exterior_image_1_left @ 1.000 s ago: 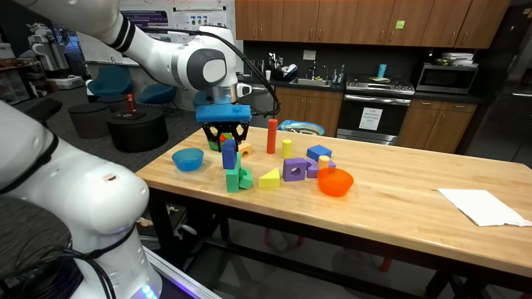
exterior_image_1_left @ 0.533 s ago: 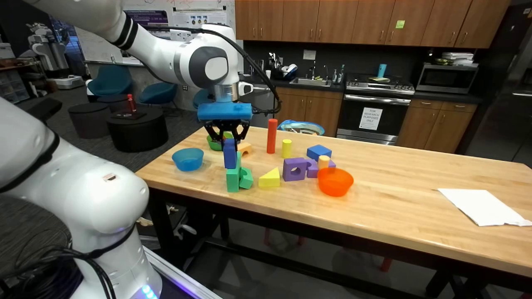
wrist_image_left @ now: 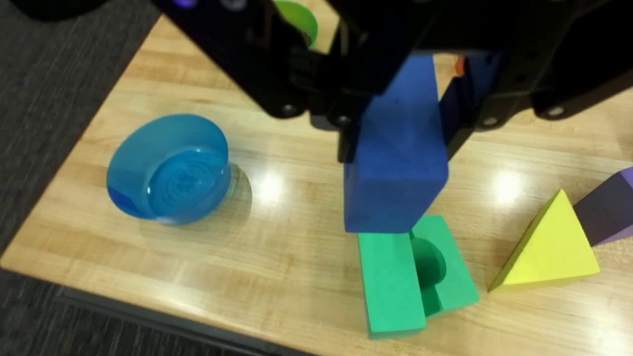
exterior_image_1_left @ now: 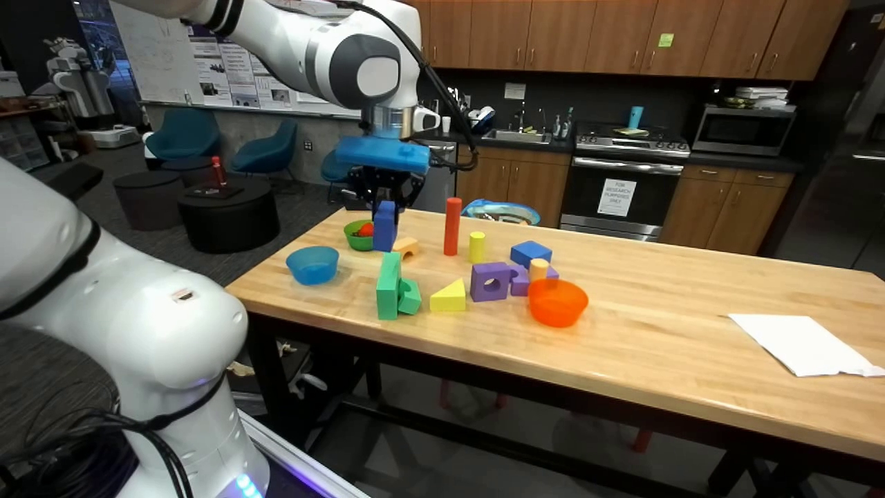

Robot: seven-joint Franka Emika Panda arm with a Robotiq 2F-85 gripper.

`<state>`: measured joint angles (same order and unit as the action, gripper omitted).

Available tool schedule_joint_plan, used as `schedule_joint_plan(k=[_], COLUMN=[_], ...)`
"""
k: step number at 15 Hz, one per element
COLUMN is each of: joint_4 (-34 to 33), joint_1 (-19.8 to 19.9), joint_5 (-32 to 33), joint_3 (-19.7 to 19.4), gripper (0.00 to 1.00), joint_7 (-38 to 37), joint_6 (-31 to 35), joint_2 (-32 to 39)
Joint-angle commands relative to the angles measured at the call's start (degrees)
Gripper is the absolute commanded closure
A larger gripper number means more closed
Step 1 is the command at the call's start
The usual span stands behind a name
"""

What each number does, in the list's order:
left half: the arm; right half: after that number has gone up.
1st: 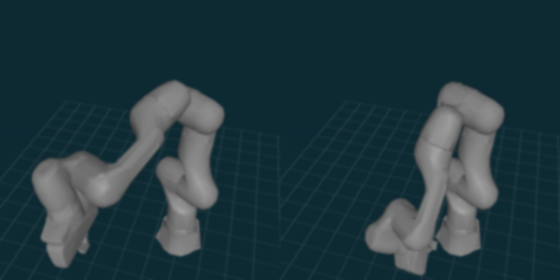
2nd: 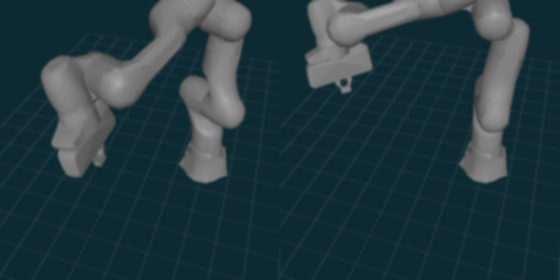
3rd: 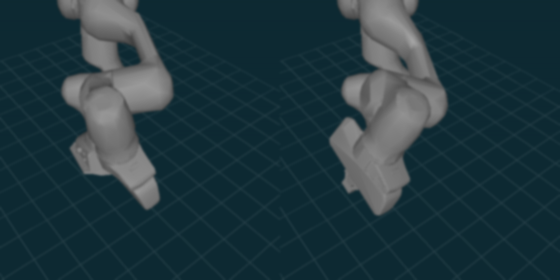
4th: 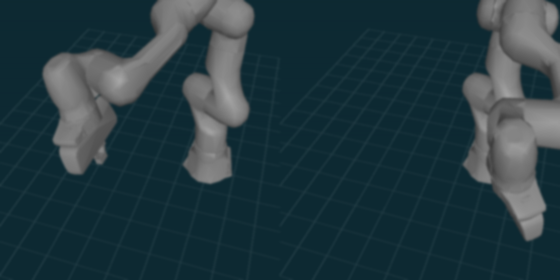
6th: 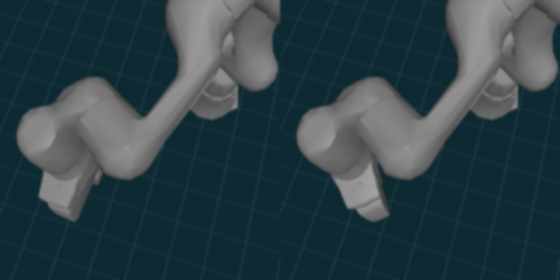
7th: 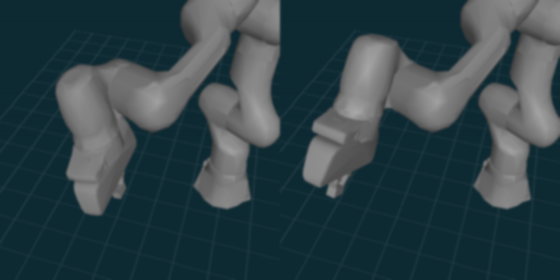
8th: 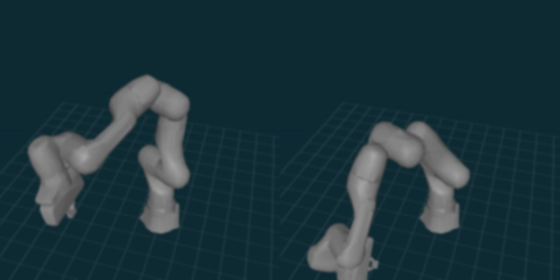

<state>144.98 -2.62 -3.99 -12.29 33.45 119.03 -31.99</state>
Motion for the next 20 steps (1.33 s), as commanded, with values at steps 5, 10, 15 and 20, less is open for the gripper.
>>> schedule_joint_plan(k=[5, 10, 15, 20], joint_4=[-6.97, -7.28, -7.51, -7.47], joint_1=[0.31, 2.92, 5.9, 7.64], joint_5=[-18.37, -26.92, -31.83, -33.93], joint_3=[-7.59, -9.77, -10.51, -9.27], gripper=[0.85, 0.85, 0.85, 0.85], joint_7=[0.06, 0.36, -0.44, -1.68], joint_6=[-1.0, 2.31, 6.27, 9.16], joint_2=[5.99, 8.18, 9.79, 11.37])
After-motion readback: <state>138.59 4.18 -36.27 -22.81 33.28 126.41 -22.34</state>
